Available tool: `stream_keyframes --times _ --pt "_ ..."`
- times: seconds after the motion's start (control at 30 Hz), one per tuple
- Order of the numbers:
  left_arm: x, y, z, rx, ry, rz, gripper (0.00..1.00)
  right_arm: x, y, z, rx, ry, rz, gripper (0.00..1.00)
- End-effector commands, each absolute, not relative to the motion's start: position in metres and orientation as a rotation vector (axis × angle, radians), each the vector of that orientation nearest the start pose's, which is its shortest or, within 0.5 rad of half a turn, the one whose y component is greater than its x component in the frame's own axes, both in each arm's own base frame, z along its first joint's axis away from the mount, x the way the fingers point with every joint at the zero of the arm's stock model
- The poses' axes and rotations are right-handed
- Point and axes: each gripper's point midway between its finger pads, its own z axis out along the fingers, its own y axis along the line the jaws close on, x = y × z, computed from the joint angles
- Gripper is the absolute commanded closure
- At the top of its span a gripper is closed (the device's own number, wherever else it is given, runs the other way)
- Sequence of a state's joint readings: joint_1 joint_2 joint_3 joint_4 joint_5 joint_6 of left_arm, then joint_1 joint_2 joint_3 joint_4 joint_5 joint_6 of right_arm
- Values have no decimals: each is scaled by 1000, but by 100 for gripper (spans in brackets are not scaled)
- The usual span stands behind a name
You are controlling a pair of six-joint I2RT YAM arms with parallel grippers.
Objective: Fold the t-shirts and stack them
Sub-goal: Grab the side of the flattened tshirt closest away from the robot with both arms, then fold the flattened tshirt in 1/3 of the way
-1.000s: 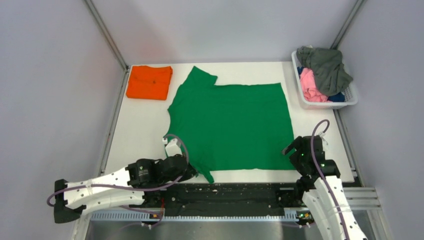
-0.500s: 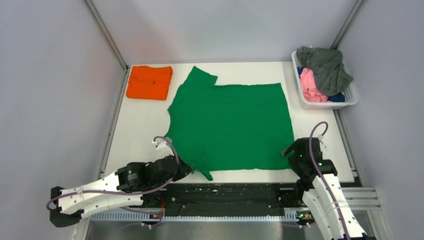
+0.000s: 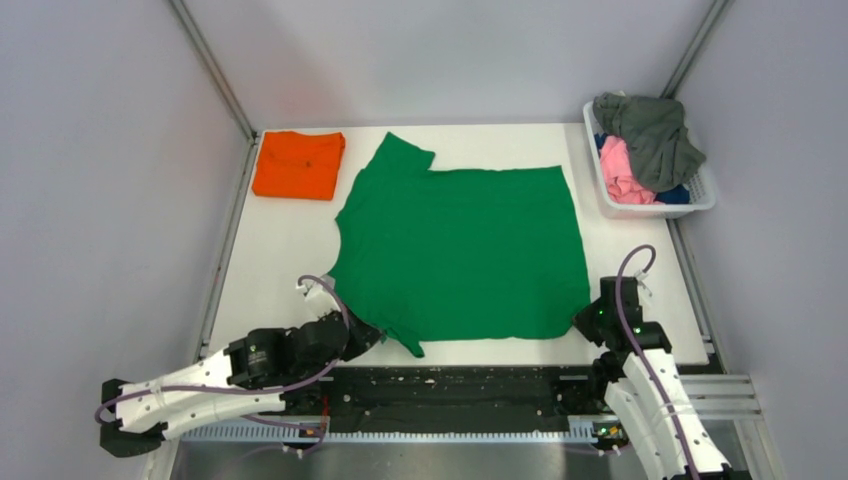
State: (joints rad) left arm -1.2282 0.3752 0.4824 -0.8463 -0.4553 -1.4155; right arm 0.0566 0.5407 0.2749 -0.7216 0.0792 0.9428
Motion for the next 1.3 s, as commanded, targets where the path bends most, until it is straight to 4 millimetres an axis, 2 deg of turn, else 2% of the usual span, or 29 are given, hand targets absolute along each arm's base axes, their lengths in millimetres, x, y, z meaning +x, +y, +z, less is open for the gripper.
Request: stream_keyframes --times 0.0,0.27,0.43,0.57,0.6,0.7,0.93,1.27 --pt "116 -178 141 -485 2231 -953 100 178 30 38 1082 2270 319 100" --pt "143 -174 171 -469 2094 -863 100 201 36 61 986 2272 359 100" --pt "161 -178 170 -427 2139 -721 100 217 41 67 961 2258 396 100" --pt "187 -185 169 -397 2188 -737 100 230 41 75 950 2229 402 100" --pt "198 -183 170 -419 2177 -745 100 234 39 79 942 2218 397 100" --pt "215 -178 170 -426 2178 -708 100 243 36 87 924 2202 373 100" --pt "244 -174 179 -374 2149 -633 100 269 40 96 885 2204 389 100" --pt "281 -157 192 -354 2081 -538 100 301 37 113 863 2158 372 100"
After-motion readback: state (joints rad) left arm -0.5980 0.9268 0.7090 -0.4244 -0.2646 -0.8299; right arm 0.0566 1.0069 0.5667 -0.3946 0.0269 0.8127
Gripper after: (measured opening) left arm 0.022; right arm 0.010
